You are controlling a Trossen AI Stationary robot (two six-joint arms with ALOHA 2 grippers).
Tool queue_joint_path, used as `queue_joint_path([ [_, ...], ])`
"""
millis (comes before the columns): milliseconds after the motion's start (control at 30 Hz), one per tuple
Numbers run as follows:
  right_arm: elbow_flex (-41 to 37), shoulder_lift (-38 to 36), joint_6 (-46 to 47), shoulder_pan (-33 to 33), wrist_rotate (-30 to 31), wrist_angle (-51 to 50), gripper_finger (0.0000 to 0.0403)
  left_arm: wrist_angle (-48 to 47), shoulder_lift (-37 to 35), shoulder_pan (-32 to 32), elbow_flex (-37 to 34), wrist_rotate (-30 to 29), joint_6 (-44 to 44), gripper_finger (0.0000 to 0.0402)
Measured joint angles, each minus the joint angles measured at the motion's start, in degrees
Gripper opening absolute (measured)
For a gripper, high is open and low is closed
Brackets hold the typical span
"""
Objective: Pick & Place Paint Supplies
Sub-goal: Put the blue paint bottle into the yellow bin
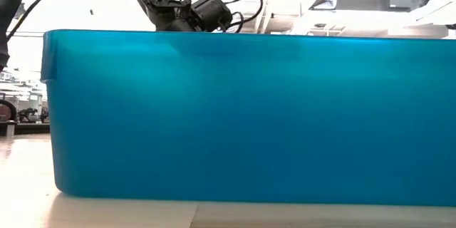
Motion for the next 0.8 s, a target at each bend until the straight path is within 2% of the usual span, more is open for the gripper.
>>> queue_joint_path([
  [533, 0.0, 0.0, 0.41, 0.0, 0.08, -0.01, 0.0175, -0.12, 1.55, 0.55, 0.36, 1.09, 0.07, 0.0236],
  [800, 0.0, 0.0, 0.64, -0.01, 0.08, -0.02, 0.0175, -0.31, 1.44, 0.81, 0.34, 1.77, -0.02, 0.0184],
])
